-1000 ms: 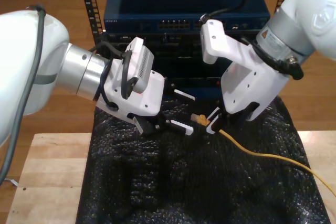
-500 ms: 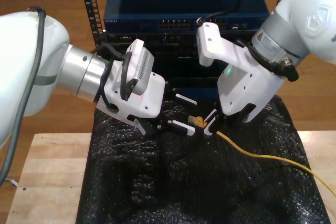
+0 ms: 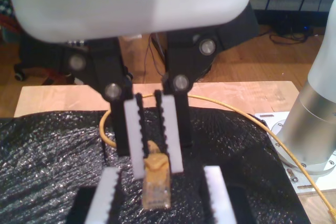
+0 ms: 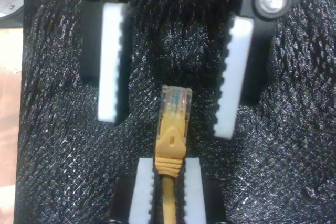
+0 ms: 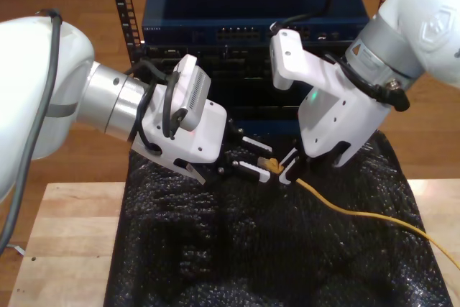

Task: Grab the cable and plug it in

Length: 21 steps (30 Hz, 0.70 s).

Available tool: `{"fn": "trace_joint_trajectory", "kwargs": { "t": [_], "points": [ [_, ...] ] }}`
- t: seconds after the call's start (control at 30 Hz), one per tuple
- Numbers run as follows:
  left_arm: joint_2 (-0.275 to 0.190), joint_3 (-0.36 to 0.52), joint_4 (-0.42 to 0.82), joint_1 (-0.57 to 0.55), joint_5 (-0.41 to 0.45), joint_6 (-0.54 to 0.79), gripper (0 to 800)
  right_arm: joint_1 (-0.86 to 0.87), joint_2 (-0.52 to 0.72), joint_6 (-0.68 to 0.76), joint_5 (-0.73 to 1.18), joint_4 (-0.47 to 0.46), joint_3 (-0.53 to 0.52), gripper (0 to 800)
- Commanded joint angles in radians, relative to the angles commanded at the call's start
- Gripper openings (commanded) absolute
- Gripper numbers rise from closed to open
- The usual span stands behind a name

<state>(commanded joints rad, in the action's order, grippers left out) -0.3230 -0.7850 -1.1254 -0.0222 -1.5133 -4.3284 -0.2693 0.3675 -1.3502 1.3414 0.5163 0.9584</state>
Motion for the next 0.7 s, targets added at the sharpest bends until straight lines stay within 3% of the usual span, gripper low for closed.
{"fn": "trace_joint_trajectory", "kwargs": {
  "t": [0.3,0.37,0.63,0.7],
  "points": [
    [0.000,0.000,0.000,0.000,0.002,-0.002,254,0.000,0.002,0.000,0.000,0.000,-0.002,20],
    [0.000,0.002,0.000,0.000,0.002,-0.003,202,0.000,0.002,0.000,0.000,0.002,-0.002,20],
    [0.000,0.002,0.002,0.002,0.003,-0.006,124,0.000,0.003,0.000,0.000,0.002,-0.002,20],
    [0.000,0.003,0.002,0.000,0.008,-0.008,57,0.000,0.003,0.002,0.000,0.002,-0.002,20]
  ]
}}
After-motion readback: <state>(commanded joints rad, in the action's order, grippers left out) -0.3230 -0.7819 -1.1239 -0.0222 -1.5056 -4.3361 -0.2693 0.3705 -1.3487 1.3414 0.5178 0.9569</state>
